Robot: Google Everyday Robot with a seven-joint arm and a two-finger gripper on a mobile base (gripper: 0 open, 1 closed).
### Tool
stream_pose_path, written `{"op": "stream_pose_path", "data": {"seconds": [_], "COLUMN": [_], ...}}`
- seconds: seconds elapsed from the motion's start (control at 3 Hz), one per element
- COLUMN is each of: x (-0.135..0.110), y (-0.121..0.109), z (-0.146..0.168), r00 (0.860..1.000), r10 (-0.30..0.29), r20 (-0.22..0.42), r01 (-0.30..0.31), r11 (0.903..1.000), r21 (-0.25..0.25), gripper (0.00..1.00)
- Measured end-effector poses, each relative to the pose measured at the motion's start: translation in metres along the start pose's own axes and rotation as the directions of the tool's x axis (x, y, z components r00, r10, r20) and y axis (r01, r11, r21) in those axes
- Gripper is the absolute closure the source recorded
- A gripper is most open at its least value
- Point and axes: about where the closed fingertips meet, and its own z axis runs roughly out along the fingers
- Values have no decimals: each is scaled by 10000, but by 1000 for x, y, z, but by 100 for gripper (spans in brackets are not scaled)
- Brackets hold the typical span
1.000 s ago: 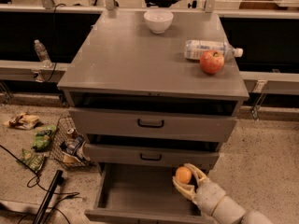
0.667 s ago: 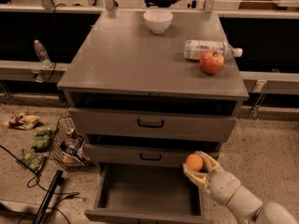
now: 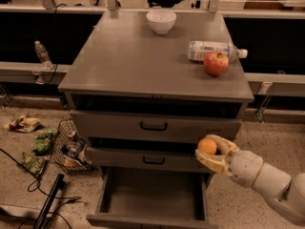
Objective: Pick orange from bottom drawer and place on counter
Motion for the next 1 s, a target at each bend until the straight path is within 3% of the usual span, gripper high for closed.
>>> {"op": "stream_pose_path", "data": {"seconds": [0.33,0.67,1.0], "x": [-58,-58,-78], "y": [9,9,11], "z": [-1,-1,17], "r00": [9989,9989,9905], "r10": [72,72,-471], "r20": [-474,-474,-1288], "r01": [-143,-143,210], "r11": [9885,9885,9802], "r21": [-1508,-1508,-1970], "gripper": [100,100,100]}}
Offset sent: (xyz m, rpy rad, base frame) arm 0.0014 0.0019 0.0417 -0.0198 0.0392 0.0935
